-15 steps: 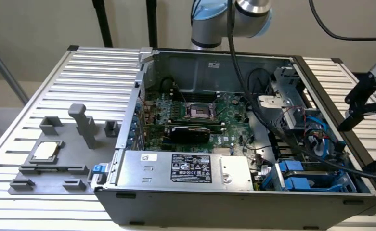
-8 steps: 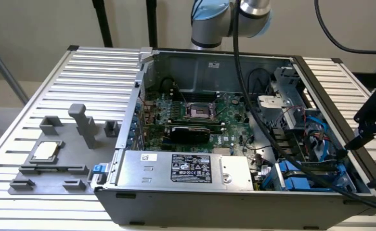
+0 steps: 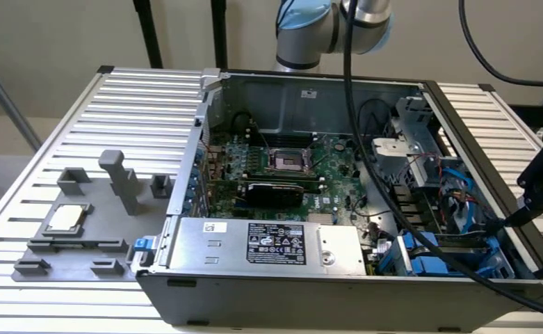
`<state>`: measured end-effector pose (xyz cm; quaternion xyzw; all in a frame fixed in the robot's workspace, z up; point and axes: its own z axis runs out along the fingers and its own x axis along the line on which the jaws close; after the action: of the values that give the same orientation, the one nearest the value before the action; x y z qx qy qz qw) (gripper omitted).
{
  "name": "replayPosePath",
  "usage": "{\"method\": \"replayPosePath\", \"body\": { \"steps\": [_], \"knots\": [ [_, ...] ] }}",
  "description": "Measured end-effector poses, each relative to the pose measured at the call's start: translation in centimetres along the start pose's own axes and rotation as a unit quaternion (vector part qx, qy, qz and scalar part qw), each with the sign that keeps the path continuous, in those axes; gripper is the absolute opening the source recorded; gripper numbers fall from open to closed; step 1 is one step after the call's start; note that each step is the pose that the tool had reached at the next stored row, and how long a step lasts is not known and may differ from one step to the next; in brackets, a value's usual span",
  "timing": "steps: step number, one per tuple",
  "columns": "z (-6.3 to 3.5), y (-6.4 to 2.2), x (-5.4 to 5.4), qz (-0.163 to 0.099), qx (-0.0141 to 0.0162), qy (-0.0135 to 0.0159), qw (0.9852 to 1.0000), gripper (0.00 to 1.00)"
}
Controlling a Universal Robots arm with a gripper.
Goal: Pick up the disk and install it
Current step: 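Insert the first disk wire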
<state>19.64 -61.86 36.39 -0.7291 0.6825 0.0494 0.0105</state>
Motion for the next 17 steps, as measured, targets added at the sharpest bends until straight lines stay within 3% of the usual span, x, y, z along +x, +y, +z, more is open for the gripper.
{"method": "replayPosePath", "body": {
  "steps": [5,11,17],
  "knots": [
    [0.17,-0.21,0.0,-0.001,-0.0005,0.0000,1.0000,0.63],
    [0.64,1.02,-0.3,-0.009,-0.0011,0.0005,1.0000,0.63],
    [1.07,1.88,-1.3,-0.015,-0.0008,0.0008,0.9999,0.63]
  ]
}}
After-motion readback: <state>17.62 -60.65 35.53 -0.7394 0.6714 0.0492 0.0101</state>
